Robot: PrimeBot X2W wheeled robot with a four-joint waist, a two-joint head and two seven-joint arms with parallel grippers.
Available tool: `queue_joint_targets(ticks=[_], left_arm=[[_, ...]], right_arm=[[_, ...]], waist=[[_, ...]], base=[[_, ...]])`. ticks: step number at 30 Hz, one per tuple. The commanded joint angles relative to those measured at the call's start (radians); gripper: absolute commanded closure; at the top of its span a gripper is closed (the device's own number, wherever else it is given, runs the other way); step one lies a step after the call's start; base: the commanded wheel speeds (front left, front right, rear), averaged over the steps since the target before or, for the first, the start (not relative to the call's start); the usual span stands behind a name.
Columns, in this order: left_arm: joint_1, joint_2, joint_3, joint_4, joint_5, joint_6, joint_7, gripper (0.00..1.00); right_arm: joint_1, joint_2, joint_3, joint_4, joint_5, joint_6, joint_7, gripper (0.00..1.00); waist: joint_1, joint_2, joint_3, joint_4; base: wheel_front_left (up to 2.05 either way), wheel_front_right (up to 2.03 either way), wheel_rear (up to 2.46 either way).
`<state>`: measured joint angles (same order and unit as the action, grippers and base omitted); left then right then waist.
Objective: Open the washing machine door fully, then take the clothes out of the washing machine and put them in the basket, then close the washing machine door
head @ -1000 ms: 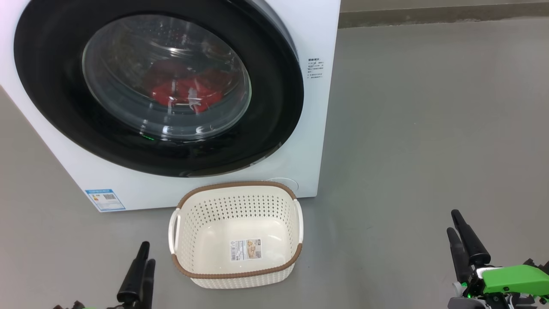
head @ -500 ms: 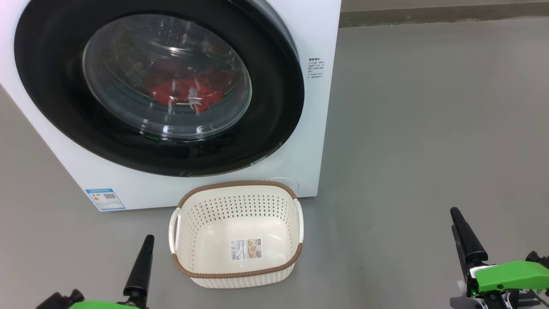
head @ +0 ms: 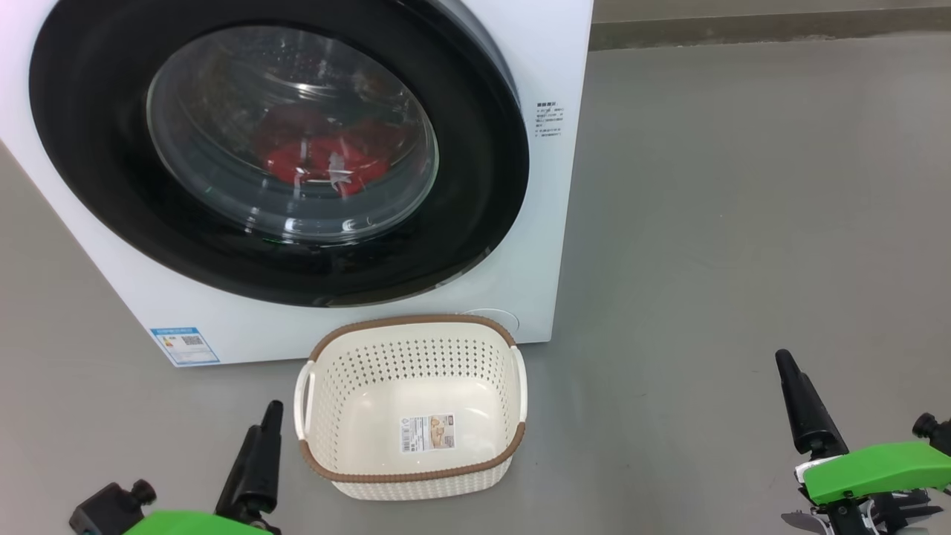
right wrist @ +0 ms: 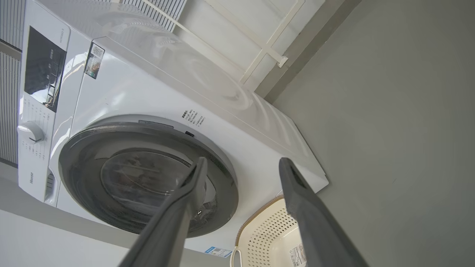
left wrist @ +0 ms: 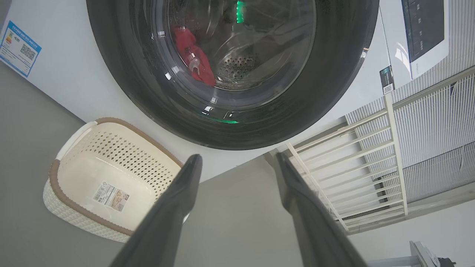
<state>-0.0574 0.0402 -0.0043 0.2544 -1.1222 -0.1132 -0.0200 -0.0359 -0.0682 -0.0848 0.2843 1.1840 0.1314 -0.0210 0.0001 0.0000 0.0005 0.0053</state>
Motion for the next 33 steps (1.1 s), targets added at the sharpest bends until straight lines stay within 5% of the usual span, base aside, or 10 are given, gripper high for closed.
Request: queue_joint_targets(ticks=[1, 33], left_arm=[[-0.042, 0.015, 0.005, -0.036, 0.055, 0.008, -0.014, 0.00], [-0.053, 0.049, -0.091, -0.012, 0.550, 0.088, -0.109, 0.00]], right_arm=[[-0.039, -0.017, 0.005, -0.036, -0.057, 0.000, -0.014, 0.00], [-0.013, -0.014, 0.050, -0.020, -0.554, 0.000, -0.108, 0.00]], waist=[[-0.0001, 0.0000, -0.001, 0.001], [-0.0001, 0.0000, -0.012, 0.011]], base=[[0.00, 0.00, 0.00], [0.00, 0.00, 0.00]])
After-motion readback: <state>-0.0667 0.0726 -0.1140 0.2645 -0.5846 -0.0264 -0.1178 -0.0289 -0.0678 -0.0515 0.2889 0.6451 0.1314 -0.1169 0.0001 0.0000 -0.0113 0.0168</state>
